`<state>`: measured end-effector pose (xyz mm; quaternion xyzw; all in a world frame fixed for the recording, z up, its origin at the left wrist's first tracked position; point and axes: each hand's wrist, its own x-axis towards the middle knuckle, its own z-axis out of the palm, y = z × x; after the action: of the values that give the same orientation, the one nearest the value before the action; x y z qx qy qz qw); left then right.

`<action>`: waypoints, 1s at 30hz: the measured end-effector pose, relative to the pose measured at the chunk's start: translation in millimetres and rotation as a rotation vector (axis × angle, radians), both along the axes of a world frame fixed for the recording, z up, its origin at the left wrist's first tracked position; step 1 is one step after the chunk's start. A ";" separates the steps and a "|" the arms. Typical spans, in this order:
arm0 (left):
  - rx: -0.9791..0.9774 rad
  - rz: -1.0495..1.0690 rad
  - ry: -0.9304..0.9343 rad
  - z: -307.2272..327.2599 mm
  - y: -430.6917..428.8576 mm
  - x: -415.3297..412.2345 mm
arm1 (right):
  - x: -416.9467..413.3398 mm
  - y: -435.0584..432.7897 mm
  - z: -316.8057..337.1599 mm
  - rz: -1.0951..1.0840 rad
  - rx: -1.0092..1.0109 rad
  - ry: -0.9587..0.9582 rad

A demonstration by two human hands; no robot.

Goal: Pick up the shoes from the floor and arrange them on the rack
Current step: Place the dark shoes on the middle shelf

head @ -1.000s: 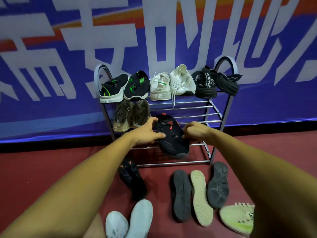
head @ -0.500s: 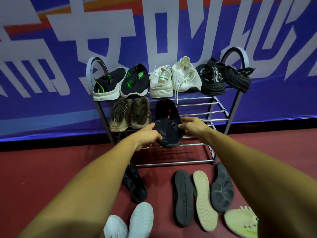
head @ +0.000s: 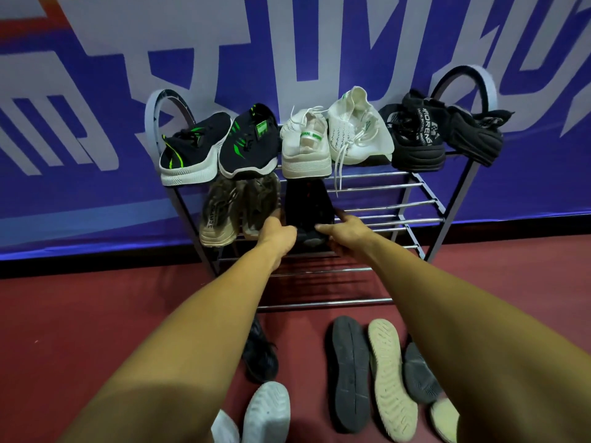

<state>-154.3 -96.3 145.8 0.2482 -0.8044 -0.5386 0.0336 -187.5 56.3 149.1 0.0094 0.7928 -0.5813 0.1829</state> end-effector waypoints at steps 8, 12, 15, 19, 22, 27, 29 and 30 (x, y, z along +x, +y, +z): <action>0.002 -0.049 -0.098 12.1 6.6 6.9 | -14.2 -13.7 -17.5 -0.133 0.064 0.061; 0.034 -0.082 -0.148 14.3 1.2 15.0 | -8.3 -12.7 -9.7 -0.085 0.089 0.056; 0.050 -0.114 -0.168 18.5 -0.5 21.6 | -1.1 -6.7 -1.6 -0.005 0.092 0.033; 0.029 -0.192 -0.203 26.4 0.2 35.0 | 6.7 0.5 2.7 0.046 0.187 0.083; 0.020 -0.247 -0.208 33.7 3.7 47.9 | 16.8 9.6 7.6 0.131 0.319 0.159; -0.071 -0.335 -0.226 40.3 9.0 70.2 | 39.3 28.7 21.2 0.204 0.467 0.223; -0.116 -0.375 -0.240 38.9 13.7 77.0 | 49.6 36.6 22.9 0.203 0.500 0.239; -0.142 -0.391 -0.247 36.5 16.8 79.8 | 55.4 40.5 22.9 0.200 0.497 0.237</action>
<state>-74.5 -79.5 182.3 0.1486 -0.8711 -0.4426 -0.1525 -132.1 96.7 172.0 -0.0920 0.9238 -0.3454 0.1375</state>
